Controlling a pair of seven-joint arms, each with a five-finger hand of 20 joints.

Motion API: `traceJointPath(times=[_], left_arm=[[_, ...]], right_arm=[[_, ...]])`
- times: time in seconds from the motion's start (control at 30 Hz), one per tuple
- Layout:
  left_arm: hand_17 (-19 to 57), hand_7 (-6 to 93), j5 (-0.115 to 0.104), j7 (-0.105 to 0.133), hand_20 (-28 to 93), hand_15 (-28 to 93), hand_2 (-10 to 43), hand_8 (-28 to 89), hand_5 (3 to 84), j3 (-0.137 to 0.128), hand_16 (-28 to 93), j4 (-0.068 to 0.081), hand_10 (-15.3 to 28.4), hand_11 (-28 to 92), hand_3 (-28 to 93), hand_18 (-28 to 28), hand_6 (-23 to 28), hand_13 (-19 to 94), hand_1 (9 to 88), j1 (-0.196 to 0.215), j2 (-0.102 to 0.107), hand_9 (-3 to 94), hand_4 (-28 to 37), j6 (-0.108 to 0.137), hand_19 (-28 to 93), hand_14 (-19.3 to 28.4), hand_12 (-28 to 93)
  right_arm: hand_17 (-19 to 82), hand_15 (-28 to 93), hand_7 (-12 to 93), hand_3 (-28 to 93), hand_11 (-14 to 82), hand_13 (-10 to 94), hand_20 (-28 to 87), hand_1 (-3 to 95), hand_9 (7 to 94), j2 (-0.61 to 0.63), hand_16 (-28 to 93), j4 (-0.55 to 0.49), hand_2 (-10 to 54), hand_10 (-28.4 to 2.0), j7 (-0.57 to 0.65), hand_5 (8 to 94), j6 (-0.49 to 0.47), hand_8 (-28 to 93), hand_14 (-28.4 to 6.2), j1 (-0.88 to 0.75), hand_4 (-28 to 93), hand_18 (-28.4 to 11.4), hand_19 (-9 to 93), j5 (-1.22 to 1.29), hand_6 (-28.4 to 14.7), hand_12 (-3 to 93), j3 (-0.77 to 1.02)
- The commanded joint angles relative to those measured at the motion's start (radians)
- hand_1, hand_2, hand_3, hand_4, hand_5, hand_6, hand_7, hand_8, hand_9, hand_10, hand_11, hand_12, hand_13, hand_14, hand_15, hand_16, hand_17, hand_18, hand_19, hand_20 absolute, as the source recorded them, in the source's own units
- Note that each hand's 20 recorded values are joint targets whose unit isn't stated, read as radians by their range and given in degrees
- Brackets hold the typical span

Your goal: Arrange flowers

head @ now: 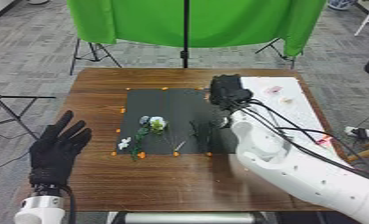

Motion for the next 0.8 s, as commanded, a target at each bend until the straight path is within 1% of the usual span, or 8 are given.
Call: traceJointPath(times=[0.03,0.13,0.23,0.27,0.33,0.4,0.53,0.8], left_arm=[[-7.8,8.2,0.010,-0.019,22,58,9.7,-8,35.5,-0.003,-11,0.000,20.4,23,78,28.4,8.3,21,19.1,0.013,-0.016,32.8,-28.3,-0.010,53,28.2,11],[-7.8,8.2,0.019,-0.027,22,58,9.7,-8,35.6,-0.008,-11,0.000,20.5,23,78,28.4,8.4,21,19.1,0.014,-0.019,32.8,-28.3,-0.015,53,28.3,11],[-7.8,8.4,0.016,-0.031,23,58,9.6,-8,35.9,-0.009,-11,0.001,20.5,23,78,28.4,8.4,21,19.2,0.016,-0.025,33.0,-28.3,-0.010,53,28.3,11],[-7.8,8.5,0.006,-0.021,23,58,9.6,-8,35.9,-0.005,-11,0.000,20.6,23,78,28.4,8.5,21,19.3,0.021,-0.010,33.0,-28.3,-0.006,53,28.3,11],[-7.8,8.5,0.006,-0.023,23,59,9.6,-8,35.9,-0.005,-11,0.000,20.6,23,78,28.4,8.5,21,19.3,0.020,-0.004,33.1,-28.3,-0.006,53,28.3,11],[-7.7,8.6,-0.004,-0.013,23,59,9.6,-8,35.9,0.002,-11,-0.002,20.7,24,78,28.4,8.5,21,19.3,0.022,0.002,33.1,-28.3,0.010,53,28.3,11],[-7.7,8.8,0.009,-0.031,23,59,9.6,-9,35.6,-0.002,-11,-0.001,20.7,24,78,28.4,8.3,21,19.3,0.017,-0.010,33.1,-28.3,-0.004,53,28.3,11],[-7.7,9.1,0.007,-0.028,23,59,9.7,-9,35.5,-0.002,-12,-0.004,20.7,25,78,28.4,8.3,21,19.3,0.023,-0.011,33.2,-28.3,0.000,53,28.3,11]], right_arm=[[25,73,15,68,29.8,70,46,52.9,89.8,-0.103,23,-0.019,-9.5,-7.2,-0.010,87.4,-0.045,1,-6.2,-0.057,-28,-21.4,84,-0.035,3.9,30.1,-0.041],[24,73,15,68,29.9,70,46,52.9,89.5,-0.097,22,-0.025,-9.5,-7.2,-0.012,87.2,-0.059,1,-6.2,-0.063,-28,-21.4,84,-0.024,4.0,30.2,-0.055],[24,73,15,67,30.2,70,46,52.9,89.2,-0.097,22,-0.022,-9.5,-7.2,-0.017,86.9,-0.057,1,-6.2,-0.064,-28,-21.3,84,-0.031,4.2,30.1,-0.069],[24,73,15,67,30.2,70,46,52.8,89.0,-0.096,22,-0.025,-9.5,-7.2,-0.021,86.9,-0.061,1,-6.2,-0.069,-28,-21.3,84,-0.037,4.3,30.0,-0.070],[24,73,15,67,30.4,69,47,52.6,88.7,-0.091,22,-0.031,-9.5,-7.2,-0.024,86.4,-0.063,0,-6.3,-0.070,-28,-21.4,84,-0.038,4.4,29.8,-0.079],[24,73,15,67,30.6,69,47,52.1,88.3,-0.086,22,-0.036,-9.5,-7.2,-0.034,85.6,-0.076,0,-6.4,-0.072,-28,-21.4,84,-0.054,4.6,29.7,-0.089],[23,74,14,67,31.2,68,48,49.7,86.1,-0.082,22,-0.041,-9.5,-7.8,-0.039,82.6,-0.089,-1,-6.7,-0.082,-28,-21.8,84,-0.060,4.0,28.4,-0.090],[21,76,14,71,35.3,66,50,43.7,82.2,-0.072,22,-0.042,-9.5,-8.7,-0.032,75.9,-0.092,-4,-7.6,-0.075,-28,-22.1,83,-0.069,3.5,25.0,-0.093]])
